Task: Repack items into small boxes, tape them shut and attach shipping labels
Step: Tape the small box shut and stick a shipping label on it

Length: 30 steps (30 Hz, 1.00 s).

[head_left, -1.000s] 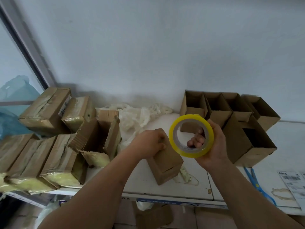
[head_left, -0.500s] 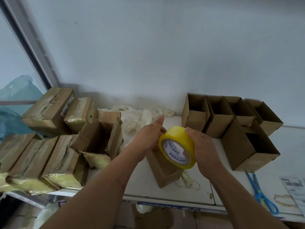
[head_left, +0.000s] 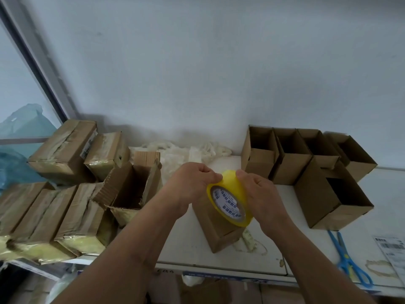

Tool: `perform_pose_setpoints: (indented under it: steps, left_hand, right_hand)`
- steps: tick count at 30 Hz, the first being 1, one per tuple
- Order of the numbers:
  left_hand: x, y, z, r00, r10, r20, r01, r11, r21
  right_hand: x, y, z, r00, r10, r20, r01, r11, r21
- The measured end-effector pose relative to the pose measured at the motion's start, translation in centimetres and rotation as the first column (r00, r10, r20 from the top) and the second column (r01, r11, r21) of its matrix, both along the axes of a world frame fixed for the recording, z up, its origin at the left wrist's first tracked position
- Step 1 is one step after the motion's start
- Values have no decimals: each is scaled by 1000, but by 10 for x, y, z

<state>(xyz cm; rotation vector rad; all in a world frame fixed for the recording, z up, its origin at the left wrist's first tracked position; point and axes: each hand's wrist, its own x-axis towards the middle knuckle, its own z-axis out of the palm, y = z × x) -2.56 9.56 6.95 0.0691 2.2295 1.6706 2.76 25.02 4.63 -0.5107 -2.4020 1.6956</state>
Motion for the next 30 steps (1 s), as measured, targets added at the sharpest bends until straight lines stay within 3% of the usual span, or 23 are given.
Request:
perform_pose_setpoints:
  steps: [5,8,13,20,30]
  left_hand:
    - [7,14,1,944,-38,-328,-65,953,-296]
    - [-2,15,-1,920,-20,-393,-120,937,-329]
    - [-19,15,-19,951,53,-306,-144,947,-286]
    - [-29,27,-43,973,49,-224,-115,950,-291]
    - [-39,27,-56,979,67,-191,-123,946,-300]
  right_hand:
    - [0,-1,3,998,25,63,-24,1000,-19]
    - [0,0,4,987,129,91,-121,989,-82]
    - [0,4,13,962,215,171,-192,971,-143]
    - [5,7,24,934,204,294,-165,974,-153]
    - [10,8,31,894,208,398,-243,969,38]
